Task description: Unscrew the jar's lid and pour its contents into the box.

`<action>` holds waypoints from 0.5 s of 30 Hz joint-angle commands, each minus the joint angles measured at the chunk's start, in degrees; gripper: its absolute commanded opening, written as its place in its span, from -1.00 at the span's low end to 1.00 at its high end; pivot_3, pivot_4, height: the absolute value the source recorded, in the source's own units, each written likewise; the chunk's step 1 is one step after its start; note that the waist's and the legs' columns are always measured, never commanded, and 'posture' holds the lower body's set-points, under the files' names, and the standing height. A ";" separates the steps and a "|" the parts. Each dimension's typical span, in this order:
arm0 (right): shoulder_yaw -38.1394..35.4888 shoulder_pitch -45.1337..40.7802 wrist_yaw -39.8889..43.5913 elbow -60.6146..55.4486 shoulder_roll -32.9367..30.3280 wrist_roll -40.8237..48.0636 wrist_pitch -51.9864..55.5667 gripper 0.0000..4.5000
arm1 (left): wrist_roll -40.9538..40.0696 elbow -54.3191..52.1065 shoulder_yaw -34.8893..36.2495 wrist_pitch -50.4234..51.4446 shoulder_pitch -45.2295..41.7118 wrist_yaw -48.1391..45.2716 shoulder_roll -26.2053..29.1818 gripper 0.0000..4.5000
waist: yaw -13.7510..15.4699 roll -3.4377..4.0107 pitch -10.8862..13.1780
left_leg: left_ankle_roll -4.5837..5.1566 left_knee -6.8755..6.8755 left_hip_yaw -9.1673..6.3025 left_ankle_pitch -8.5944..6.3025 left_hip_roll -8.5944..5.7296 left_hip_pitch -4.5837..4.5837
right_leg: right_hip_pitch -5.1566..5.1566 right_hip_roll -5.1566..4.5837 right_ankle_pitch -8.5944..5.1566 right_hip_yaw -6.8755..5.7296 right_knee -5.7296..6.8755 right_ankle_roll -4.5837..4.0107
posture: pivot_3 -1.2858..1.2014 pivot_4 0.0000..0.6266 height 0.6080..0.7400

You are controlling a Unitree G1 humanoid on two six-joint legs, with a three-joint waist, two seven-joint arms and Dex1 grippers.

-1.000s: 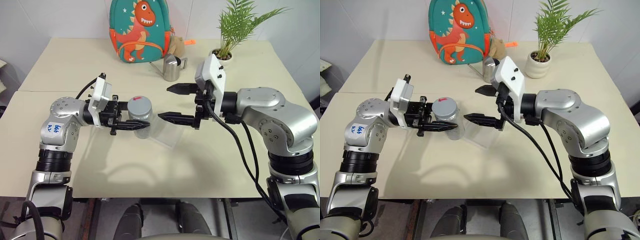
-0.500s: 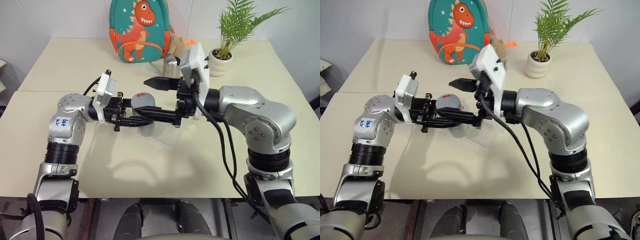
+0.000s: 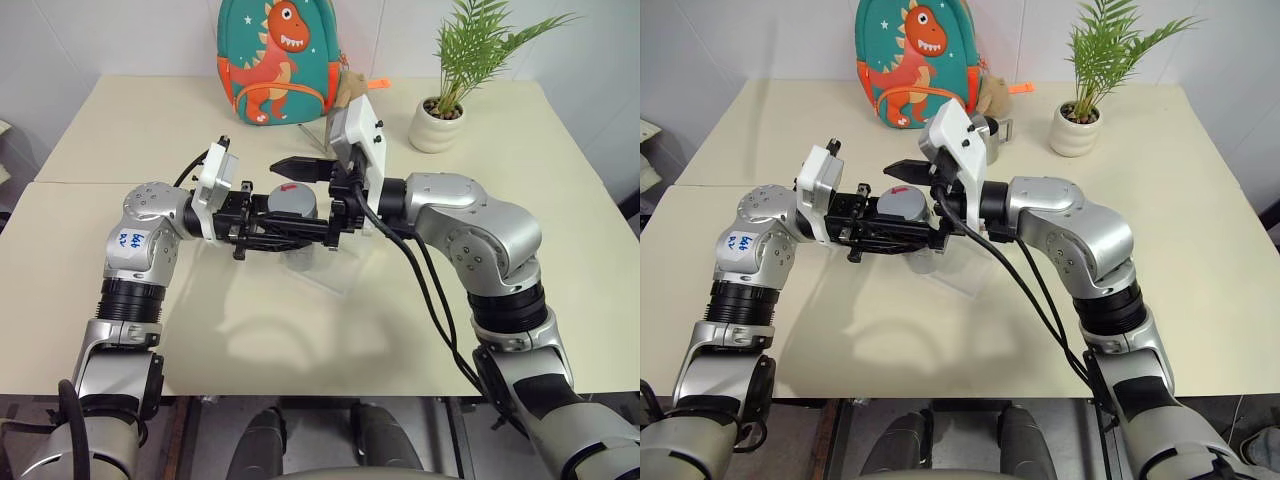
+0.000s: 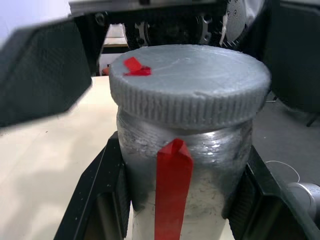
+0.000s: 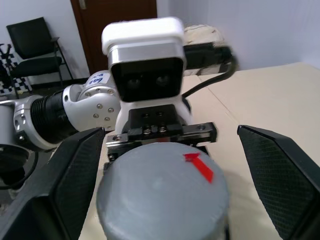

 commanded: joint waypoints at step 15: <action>-2.60 -1.33 0.40 -0.97 -2.58 -2.22 -1.42 0.98 | -0.77 -2.69 0.66 -0.16 0.52 0.01 0.09 -0.12 | 0.04 0.00 0.00 | 0.00 0.01 0.00 0.00 0.00 0.00 | 0.00 0.00 0.00 0.00 -0.04 0.00 | 0.03 -0.52 1.00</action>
